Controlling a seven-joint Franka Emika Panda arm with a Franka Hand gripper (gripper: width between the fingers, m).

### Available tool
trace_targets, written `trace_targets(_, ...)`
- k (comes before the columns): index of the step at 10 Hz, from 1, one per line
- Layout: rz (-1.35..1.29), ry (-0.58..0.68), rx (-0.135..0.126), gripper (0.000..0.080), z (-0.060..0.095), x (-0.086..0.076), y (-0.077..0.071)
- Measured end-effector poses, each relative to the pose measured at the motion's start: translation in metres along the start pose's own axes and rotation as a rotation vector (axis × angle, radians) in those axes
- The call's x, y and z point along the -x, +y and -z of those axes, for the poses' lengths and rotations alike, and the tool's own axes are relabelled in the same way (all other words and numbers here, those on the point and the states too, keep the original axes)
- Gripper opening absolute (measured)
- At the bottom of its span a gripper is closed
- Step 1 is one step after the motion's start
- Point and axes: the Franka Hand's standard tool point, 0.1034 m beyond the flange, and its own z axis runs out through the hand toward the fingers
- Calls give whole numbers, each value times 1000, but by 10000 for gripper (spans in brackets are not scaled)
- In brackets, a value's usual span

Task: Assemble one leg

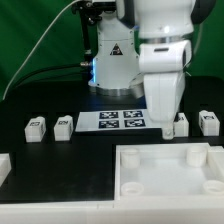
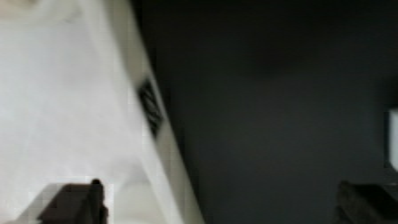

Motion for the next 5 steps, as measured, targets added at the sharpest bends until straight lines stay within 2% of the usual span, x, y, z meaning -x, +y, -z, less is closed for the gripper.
trace_targets(2, -262, 8, 2, 649, 5, -26, -27)
trace_targets(3, -381, 14, 7, 649, 11, -40, -34)
trace_targets(4, -484, 27, 10, 649, 10, -48, -41)
trace_targets(5, -636, 46, 6, 649, 10, -46, -39)
